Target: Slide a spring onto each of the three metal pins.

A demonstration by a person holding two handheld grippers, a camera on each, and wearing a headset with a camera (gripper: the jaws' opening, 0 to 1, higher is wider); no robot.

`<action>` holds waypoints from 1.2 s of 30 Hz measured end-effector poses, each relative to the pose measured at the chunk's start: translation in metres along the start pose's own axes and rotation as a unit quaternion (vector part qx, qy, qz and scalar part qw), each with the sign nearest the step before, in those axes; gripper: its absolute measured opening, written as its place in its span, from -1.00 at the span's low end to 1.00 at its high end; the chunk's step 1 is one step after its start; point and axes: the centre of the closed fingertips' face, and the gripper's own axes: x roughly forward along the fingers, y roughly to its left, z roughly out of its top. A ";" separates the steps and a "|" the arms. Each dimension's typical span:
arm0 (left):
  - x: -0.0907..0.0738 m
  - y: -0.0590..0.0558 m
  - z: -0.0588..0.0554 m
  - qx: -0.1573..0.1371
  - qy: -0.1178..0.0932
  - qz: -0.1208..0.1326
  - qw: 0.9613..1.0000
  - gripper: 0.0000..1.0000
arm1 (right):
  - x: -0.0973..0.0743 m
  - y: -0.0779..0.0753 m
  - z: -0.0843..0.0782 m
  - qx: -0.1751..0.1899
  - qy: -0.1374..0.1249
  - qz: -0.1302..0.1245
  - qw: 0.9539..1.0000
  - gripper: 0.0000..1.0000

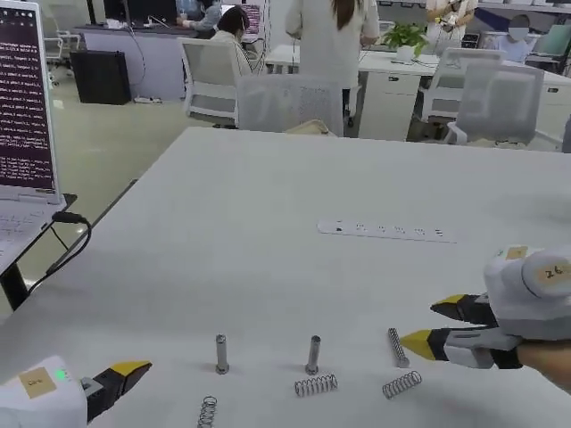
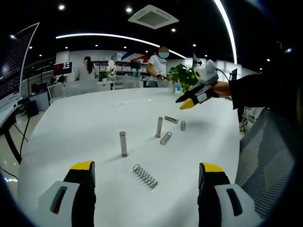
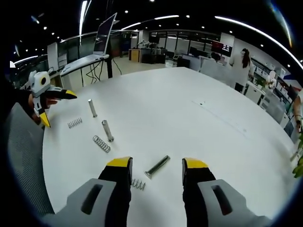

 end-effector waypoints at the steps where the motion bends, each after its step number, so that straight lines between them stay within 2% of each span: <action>1: 0.000 0.000 0.000 0.000 0.000 0.000 1.000 0.75 | 0.003 -0.001 -0.001 0.004 0.004 -0.002 1.000 -0.22; 6: 0.000 -0.001 0.000 0.000 0.000 -0.002 1.000 0.74 | 0.012 -0.005 -0.007 0.016 0.028 -0.010 0.999 -0.32; 13: -0.001 -0.001 0.003 0.003 -0.002 -0.003 1.000 0.73 | 0.026 -0.009 -0.008 0.033 0.046 -0.023 0.998 -0.47; 16: -0.001 -0.002 0.003 0.003 -0.002 -0.003 1.000 0.72 | 0.031 -0.011 -0.013 0.040 0.065 -0.032 0.997 -0.53; 21: 0.000 -0.002 0.004 0.003 -0.003 -0.004 1.000 0.71 | 0.040 -0.011 -0.014 0.039 0.076 -0.035 0.996 -0.58; 36: 0.001 -0.002 0.003 0.001 -0.005 -0.005 1.000 0.68 | 0.058 -0.017 -0.025 0.075 0.126 -0.049 0.988 -0.67</action>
